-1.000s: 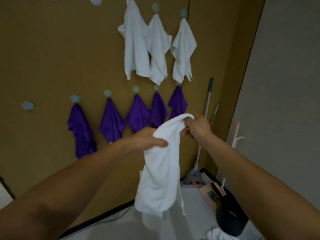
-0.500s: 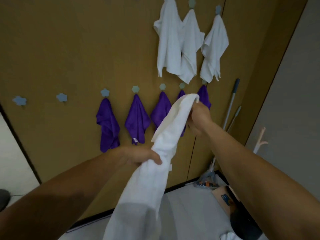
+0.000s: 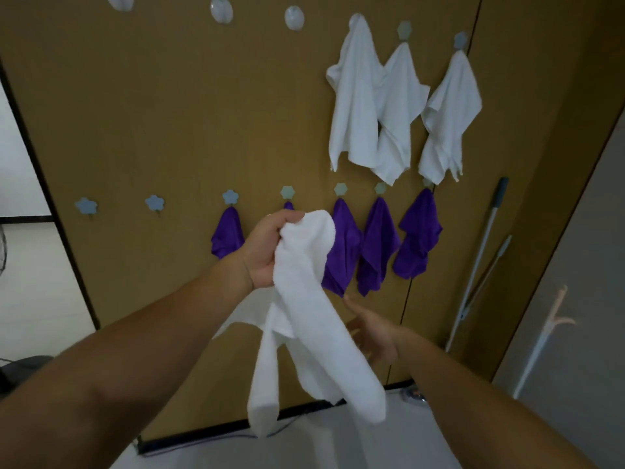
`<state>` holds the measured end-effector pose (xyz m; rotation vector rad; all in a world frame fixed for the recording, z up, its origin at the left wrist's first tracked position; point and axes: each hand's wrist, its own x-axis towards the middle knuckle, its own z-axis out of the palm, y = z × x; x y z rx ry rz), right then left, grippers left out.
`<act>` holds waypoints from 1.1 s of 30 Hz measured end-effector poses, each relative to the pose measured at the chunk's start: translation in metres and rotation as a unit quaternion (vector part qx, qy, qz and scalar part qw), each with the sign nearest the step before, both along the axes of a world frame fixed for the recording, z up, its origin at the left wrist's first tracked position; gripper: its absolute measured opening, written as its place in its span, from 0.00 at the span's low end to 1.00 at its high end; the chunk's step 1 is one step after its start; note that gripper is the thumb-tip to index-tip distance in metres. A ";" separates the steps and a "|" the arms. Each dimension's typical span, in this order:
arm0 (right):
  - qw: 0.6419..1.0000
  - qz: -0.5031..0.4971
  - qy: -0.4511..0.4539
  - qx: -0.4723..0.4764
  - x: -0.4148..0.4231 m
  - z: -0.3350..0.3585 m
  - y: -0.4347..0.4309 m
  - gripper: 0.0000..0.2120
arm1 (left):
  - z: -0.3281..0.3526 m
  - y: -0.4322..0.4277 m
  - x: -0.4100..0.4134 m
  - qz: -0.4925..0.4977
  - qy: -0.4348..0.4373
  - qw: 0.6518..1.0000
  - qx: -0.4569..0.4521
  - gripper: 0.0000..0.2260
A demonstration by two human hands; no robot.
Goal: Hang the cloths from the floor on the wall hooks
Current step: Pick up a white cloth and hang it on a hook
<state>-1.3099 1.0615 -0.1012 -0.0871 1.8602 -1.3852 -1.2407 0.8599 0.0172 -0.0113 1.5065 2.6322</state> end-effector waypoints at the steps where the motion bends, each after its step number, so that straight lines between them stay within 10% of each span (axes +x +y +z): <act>1: 0.999 -0.004 -0.009 -0.045 0.000 -0.004 -0.003 0.47 | 0.004 0.005 0.001 0.000 0.000 1.000 0.001 0.16; 8: 0.984 0.066 0.007 -0.166 0.007 0.004 -0.037 0.15 | 0.014 0.034 -0.006 -0.028 -0.004 0.999 0.046 0.11; 15: 0.981 0.103 0.044 -0.161 0.010 0.005 -0.055 0.13 | 0.017 0.018 -0.002 -0.021 -0.003 0.998 -0.063 0.13; 18: 0.979 0.047 -0.032 -0.195 0.006 -0.001 -0.060 0.28 | 0.025 0.011 -0.001 0.001 0.025 0.999 -0.047 0.10; 22: 0.951 0.047 -0.119 -0.280 0.013 -0.002 -0.061 0.23 | 0.024 0.002 -0.003 -0.007 0.023 0.999 -0.032 0.12; 33: 0.915 -0.188 -0.013 -0.357 -0.051 0.045 -0.025 0.05 | -0.032 -0.098 0.010 0.141 -0.224 0.929 -0.258 0.21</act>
